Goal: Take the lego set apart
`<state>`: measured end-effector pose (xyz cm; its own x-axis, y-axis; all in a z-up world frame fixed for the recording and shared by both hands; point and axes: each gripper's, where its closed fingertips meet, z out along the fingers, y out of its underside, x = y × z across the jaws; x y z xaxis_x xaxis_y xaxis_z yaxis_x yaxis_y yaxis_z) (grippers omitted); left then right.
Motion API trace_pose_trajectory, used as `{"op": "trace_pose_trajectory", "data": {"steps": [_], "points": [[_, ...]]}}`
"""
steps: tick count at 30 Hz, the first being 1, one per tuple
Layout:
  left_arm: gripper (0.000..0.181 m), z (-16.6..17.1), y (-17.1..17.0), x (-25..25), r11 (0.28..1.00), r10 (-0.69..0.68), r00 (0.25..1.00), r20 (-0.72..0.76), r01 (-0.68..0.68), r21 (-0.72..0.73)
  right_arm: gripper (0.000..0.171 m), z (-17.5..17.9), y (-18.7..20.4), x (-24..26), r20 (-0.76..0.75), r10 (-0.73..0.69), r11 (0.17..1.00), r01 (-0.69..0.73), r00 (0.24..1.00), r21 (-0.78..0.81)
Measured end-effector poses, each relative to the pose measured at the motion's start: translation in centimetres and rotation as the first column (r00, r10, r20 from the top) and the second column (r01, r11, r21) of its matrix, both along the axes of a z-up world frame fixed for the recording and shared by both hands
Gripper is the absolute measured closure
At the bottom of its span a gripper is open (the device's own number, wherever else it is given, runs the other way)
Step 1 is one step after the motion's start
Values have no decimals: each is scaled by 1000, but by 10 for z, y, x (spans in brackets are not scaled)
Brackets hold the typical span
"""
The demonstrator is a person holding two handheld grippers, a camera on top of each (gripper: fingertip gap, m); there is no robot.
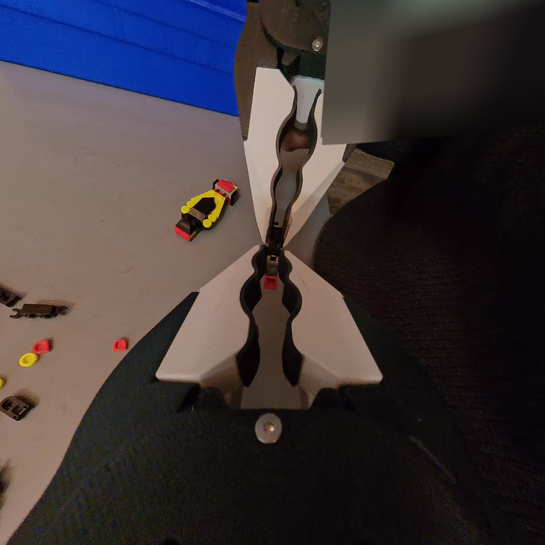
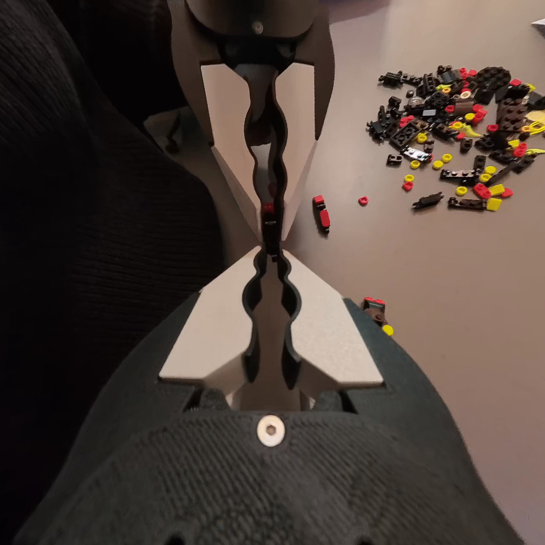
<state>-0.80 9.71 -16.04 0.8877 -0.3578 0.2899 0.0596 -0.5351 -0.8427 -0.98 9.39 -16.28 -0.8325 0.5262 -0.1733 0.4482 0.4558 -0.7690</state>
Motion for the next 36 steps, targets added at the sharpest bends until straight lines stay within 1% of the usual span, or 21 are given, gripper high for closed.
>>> {"op": "trace_pose_trajectory", "data": {"steps": [1,2,3,4,5,6,7,8,11,15,18,22,25,27,29,32,34,36], "points": [[175,3,-1,-2,1000,2,1000,7,-2,13,164,-11,7,0,5,-9,997,9,1000,77],[176,20,-2,-10,997,31,998,62,-35,73,168,-34,29,-2,-12,-32,967,34,999,251],[176,35,-5,-22,992,57,992,110,-69,107,168,-43,35,1,8,-32,965,29,999,259],[176,37,-9,-34,989,89,992,93,-99,108,168,-27,24,3,11,-35,992,33,999,118],[176,35,-12,-44,985,126,989,74,-134,108,168,-11,19,0,-17,-40,997,42,999,68],[176,34,-12,-48,982,143,984,105,-154,106,168,-3,18,-4,-63,-42,995,47,997,85],[176,34,-12,-48,982,143,978,152,-160,105,168,1,14,-6,-73,-41,997,46,997,66],[176,34,-11,-49,980,144,973,181,-165,107,169,1,11,-7,-51,-50,998,51,997,22],[176,33,-8,-54,979,162,971,177,-181,97,169,-2,17,-14,-34,-100,995,99,994,-33],[176,31,-6,-61,970,205,946,250,-230,78,169,16,21,-32,-18,-186,963,179,982,-200],[176,39,-5,-80,943,272,890,366,-322,83,169,10,29,-54,-33,-275,943,263,961,-204],[176,33,-13,-130,850,449,751,484,-525,27,169,-12,21,-83,-30,-291,953,287,956,-101],[176,27,-20,-148,823,482,692,538,-568,-6,169,-33,12,-97,-3,-267,964,267,964,4],[177,28,-22,-151,820,473,666,577,-572,-12,168,-36,11,-105,-44,-279,959,281,959,33],[177,28,-22,-151,821,469,659,589,-571,-14,149,-32,15,-110,-101,-306,950,311,947,36],[177,27,-19,-144,839,451,682,575,-543,-14,132,-18,20,-112,-188,-327,943,333,926,0],[177,26,-16,-138,858,427,699,574,-514,-13,115,-8,26,-114,-267,-352,931,364,897,-7],[177,27,-14,-132,870,405,711,575,-492,-5,110,0,32,-116,-378,-352,922,388,856,19]]}}
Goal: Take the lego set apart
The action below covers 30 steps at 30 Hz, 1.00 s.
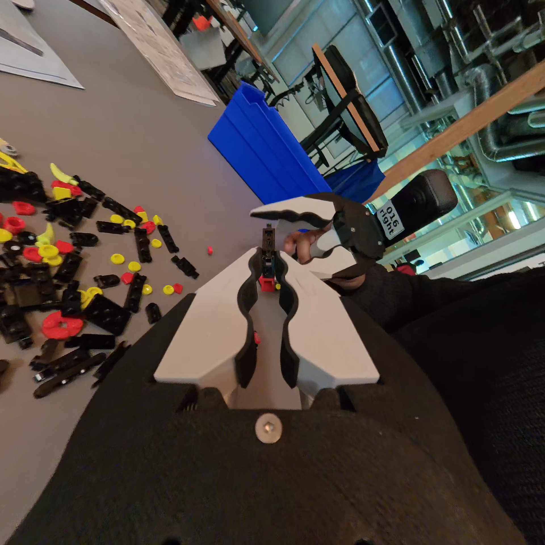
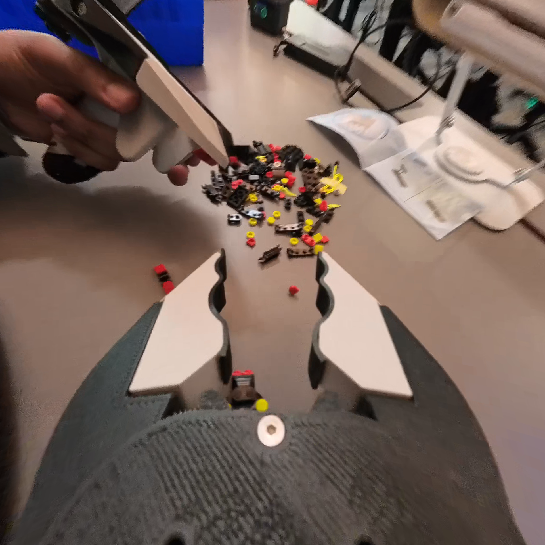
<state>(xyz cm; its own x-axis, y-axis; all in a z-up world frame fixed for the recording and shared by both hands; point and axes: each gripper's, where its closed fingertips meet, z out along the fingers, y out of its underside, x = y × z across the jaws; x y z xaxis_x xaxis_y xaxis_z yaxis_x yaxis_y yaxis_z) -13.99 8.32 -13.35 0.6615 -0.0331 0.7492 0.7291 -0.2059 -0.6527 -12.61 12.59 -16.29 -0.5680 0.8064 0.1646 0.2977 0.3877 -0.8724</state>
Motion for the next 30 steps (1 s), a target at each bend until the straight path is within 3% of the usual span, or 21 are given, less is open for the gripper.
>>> {"op": "trace_pose_trajectory", "data": {"steps": [3,6,9,11,12,15,19,30], "points": [[177,5,2,11,998,-53,999,-7,53,31,116,21,9,0,-215,-40,995,59,976,83],[177,10,3,22,992,-109,994,-23,110,54,138,58,11,9,-482,-25,992,80,876,93],[177,12,4,32,985,-154,987,-43,157,69,140,46,-8,20,-395,64,998,-47,916,51],[177,14,4,38,979,-185,981,-51,189,81,133,37,-27,33,-257,145,975,-182,956,-125],[177,15,4,42,974,-204,977,-54,209,85,139,36,-36,40,-189,202,945,-243,961,-221],[177,16,3,53,962,-252,964,-80,259,87,144,45,-39,47,-69,272,830,-270,960,-488],[177,16,2,64,947,-302,946,-114,312,82,151,52,-30,44,-68,250,831,-250,966,-498],[177,8,3,79,926,-369,920,-134,377,39,171,47,-44,58,9,378,769,-308,926,-561]]}}
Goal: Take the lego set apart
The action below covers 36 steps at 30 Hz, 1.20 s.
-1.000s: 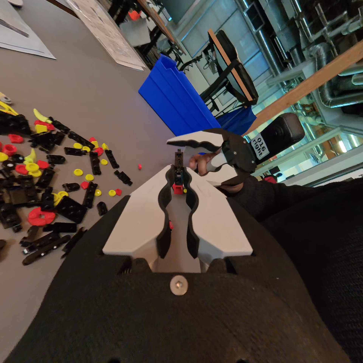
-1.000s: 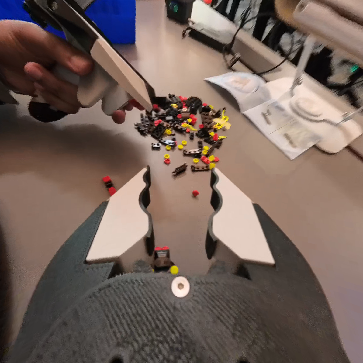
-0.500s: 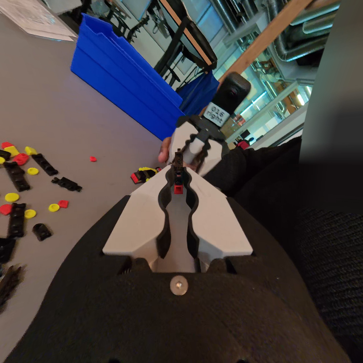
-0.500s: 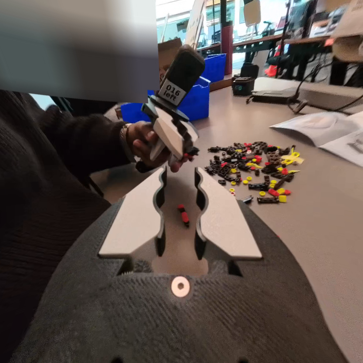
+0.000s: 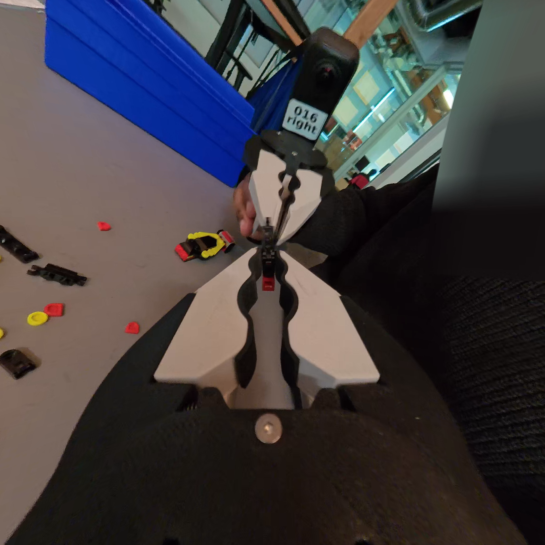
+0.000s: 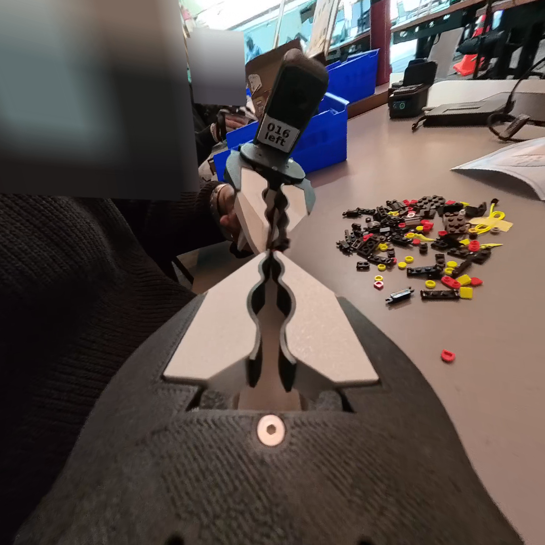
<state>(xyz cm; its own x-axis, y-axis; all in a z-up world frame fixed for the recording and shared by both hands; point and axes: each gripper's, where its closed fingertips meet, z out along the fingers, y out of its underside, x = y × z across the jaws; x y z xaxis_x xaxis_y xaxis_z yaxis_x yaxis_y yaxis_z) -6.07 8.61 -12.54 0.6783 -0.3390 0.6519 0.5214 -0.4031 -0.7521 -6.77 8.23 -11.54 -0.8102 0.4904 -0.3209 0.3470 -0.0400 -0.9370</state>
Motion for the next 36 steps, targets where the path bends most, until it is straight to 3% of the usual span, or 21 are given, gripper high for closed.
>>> {"op": "trace_pose_trajectory", "data": {"steps": [6,9,15,25,36], "points": [[177,-7,-3,5,1000,-26,996,-81,24,-20,171,1,10,-6,4,-45,999,45,999,-13],[177,-12,-3,8,998,-45,994,-95,41,-38,159,-1,7,-6,23,-46,999,46,999,-20],[177,-12,-2,6,999,-28,994,-104,24,-42,154,1,5,-2,84,-3,997,10,996,-78],[177,-17,-3,15,996,-71,989,-130,64,-59,164,-9,-4,2,117,34,998,-28,993,-49],[166,-8,-1,2,1000,8,994,-110,-10,-13,165,-9,2,-2,157,24,997,-11,987,-83]]}}
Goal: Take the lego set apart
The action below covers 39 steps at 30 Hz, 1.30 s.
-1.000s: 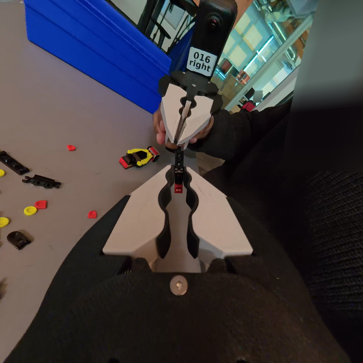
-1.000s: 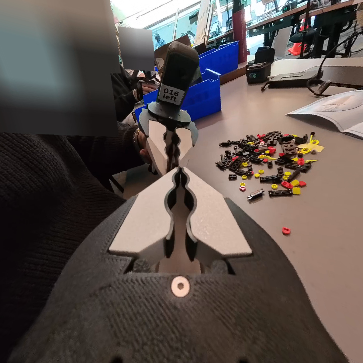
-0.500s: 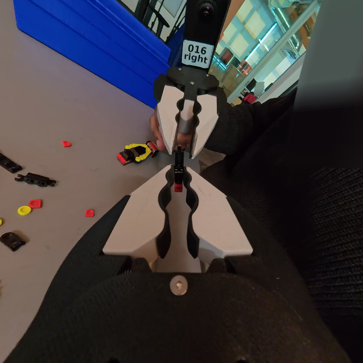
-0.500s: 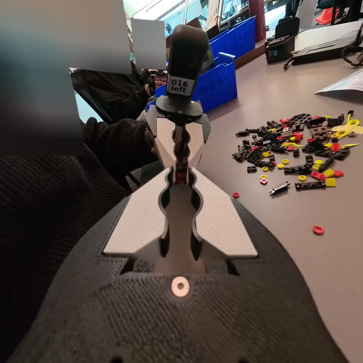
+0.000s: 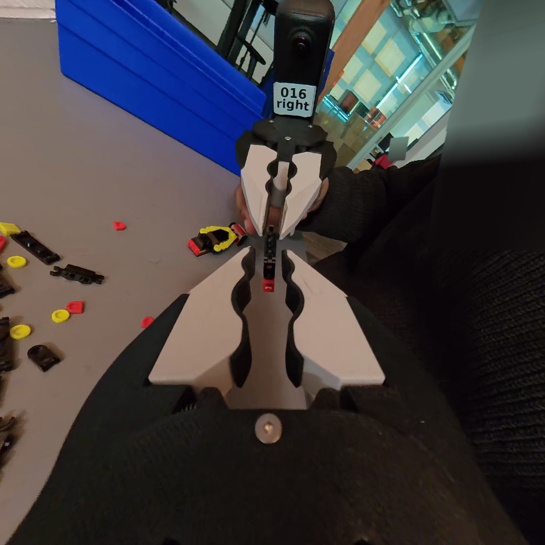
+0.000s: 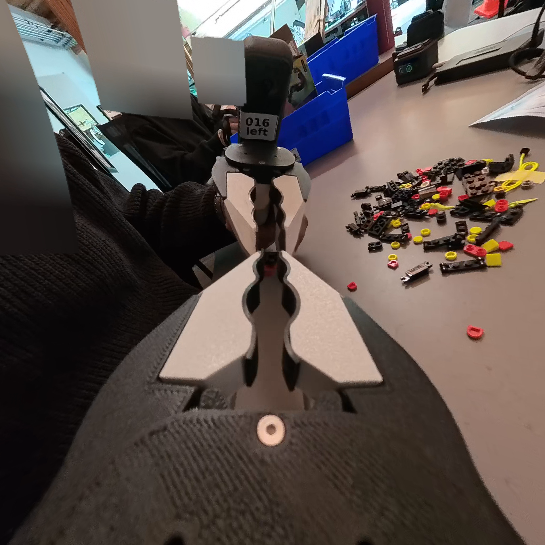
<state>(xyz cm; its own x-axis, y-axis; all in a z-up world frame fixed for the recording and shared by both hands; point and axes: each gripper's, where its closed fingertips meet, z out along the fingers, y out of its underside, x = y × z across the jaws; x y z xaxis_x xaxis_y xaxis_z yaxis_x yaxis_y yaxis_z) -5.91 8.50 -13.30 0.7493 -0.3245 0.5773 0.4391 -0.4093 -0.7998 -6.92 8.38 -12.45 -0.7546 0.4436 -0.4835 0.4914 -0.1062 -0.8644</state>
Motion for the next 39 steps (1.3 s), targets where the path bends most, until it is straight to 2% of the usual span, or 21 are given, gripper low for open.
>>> {"op": "trace_pose_trajectory", "data": {"steps": [6,9,13,24,30,34,39], "points": [[177,-2,-1,3,1000,-18,1000,-20,18,-7,164,-1,-1,0,10,2,1000,-2,1000,-4],[177,3,-1,-2,1000,2,1000,9,-2,9,149,1,2,-3,-6,-28,1000,28,1000,-3],[177,11,-2,-8,999,16,998,65,-18,43,151,-1,3,-1,-7,-9,1000,9,1000,17],[177,10,-4,8,998,-60,996,60,58,38,164,1,-8,12,-15,75,997,-75,997,4],[178,13,-5,14,996,-78,996,34,76,48,164,5,-8,20,-36,119,992,-117,992,42],[178,17,-3,12,996,-49,999,21,48,69,164,9,-5,19,13,120,990,-120,993,68],[178,20,-10,23,990,-113,993,-45,116,75,164,10,-10,31,26,196,974,-197,980,108]]}}
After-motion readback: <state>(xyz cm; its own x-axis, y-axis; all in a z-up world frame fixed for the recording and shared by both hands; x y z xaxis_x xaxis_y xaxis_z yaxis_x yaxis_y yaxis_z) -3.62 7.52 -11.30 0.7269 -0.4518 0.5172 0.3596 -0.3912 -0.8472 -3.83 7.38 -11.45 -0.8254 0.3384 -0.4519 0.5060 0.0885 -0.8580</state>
